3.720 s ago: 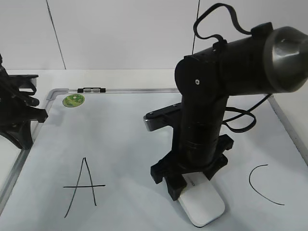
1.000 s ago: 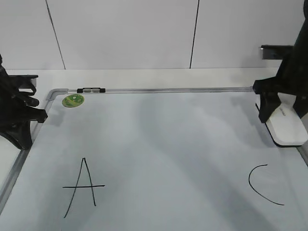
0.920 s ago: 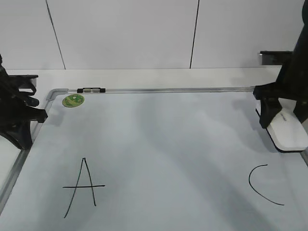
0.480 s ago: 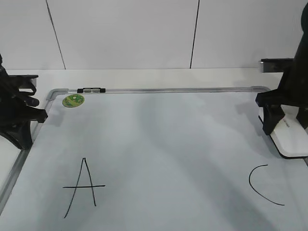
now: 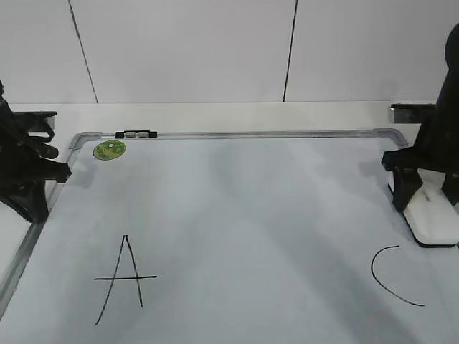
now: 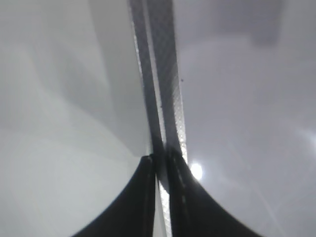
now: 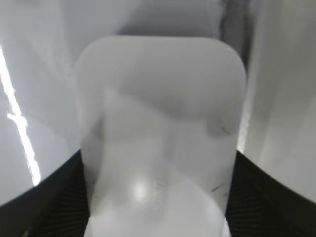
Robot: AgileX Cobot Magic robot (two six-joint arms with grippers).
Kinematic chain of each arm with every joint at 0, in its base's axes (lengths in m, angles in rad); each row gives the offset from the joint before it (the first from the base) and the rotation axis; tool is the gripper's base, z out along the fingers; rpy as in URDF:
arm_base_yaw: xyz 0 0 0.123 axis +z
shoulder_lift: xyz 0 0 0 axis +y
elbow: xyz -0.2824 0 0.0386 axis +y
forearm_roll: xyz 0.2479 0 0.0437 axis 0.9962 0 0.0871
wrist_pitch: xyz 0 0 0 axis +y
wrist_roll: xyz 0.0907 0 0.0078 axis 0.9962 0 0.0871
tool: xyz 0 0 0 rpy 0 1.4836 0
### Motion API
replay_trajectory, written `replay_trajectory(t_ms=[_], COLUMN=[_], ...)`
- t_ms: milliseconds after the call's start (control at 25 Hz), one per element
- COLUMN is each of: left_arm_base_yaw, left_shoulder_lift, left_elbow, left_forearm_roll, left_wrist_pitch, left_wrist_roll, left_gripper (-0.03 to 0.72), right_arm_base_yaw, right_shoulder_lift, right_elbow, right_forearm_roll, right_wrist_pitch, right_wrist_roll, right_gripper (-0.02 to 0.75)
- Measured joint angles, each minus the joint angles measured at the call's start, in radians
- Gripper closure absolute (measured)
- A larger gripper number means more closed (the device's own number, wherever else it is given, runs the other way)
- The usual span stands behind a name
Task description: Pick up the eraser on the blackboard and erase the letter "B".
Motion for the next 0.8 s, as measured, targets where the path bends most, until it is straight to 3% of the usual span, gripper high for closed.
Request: replay_trajectory(t_ms=[680, 800], left_arm_base_yaw=[0.0, 0.0], left_shoulder_lift=[0.0, 0.0], left_elbow=[0.0, 0.0], left_forearm_roll=[0.0, 0.0], left_wrist_pitch=[0.0, 0.0], left_wrist_roll=[0.0, 0.0], left_gripper=[0.663, 0.663], right_arm_base_yaw=[-0.002, -0.002], right_shoulder_lift=[0.005, 0.005], right_elbow=[0.0, -0.006], right_forearm_roll=[-0.003, -0.003], right_wrist_pitch=[-0.001, 0.006], right_wrist_roll=[-0.004, -0.004], right_gripper=[0.171, 0.139])
